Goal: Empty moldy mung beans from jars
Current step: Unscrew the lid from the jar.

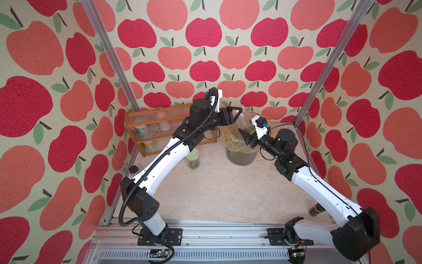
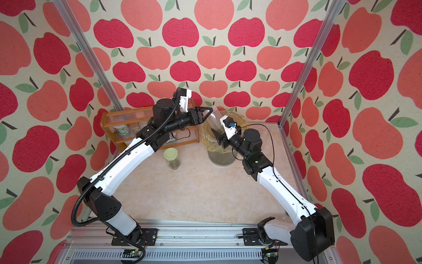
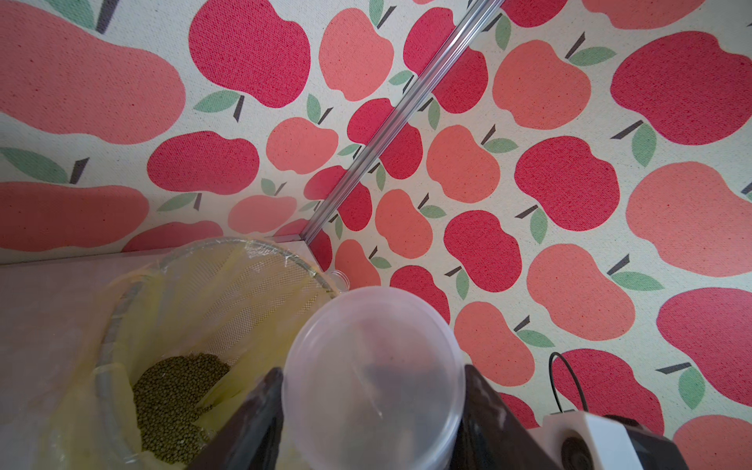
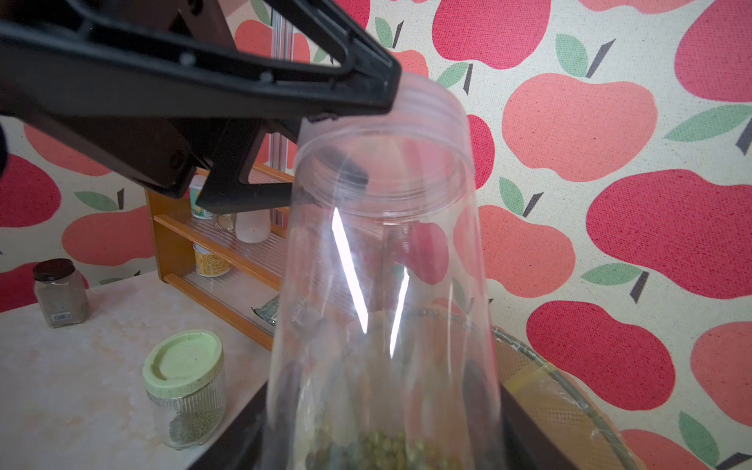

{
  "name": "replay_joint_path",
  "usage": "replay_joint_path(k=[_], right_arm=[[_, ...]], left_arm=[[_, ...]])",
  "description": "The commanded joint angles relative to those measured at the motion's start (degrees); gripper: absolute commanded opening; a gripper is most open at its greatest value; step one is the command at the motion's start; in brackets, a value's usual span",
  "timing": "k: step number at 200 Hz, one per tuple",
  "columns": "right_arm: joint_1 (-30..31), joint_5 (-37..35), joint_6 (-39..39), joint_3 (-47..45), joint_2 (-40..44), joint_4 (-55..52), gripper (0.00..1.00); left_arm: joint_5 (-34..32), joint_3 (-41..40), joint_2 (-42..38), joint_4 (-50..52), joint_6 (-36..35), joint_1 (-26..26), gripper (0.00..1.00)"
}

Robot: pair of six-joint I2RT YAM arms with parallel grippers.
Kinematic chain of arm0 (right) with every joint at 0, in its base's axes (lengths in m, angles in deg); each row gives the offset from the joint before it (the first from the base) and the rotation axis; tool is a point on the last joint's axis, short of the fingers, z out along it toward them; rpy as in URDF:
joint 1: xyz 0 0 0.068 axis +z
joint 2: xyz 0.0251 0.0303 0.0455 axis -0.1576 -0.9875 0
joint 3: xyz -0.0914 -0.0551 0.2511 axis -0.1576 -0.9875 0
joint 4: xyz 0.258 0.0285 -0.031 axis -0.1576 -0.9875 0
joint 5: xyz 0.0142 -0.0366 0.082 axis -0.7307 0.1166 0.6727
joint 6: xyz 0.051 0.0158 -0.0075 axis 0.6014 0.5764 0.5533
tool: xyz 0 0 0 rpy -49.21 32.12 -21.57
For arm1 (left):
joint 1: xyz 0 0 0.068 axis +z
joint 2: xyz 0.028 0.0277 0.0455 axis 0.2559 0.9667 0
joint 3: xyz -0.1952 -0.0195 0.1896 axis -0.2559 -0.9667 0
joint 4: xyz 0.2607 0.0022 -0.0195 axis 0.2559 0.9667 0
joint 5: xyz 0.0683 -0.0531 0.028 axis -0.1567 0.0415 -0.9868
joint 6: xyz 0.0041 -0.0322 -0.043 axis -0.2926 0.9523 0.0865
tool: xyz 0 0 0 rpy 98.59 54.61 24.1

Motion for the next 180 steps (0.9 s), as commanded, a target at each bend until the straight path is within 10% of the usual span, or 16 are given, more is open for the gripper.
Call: replay_joint_path(k=[1,180], right_arm=[[2.4,-1.3,-5.6,3.6,1.7,1.0,0.42],[2.1,-4.4,2.4,2.4,0.2,3.0,0.42]], left_arm=[[-0.4,1.5,2.3,5.7,-0.8,-0.8,0.63],[-3.7,-7.0,-3.1,-4.7,-2.0,-0.4,0.78]])
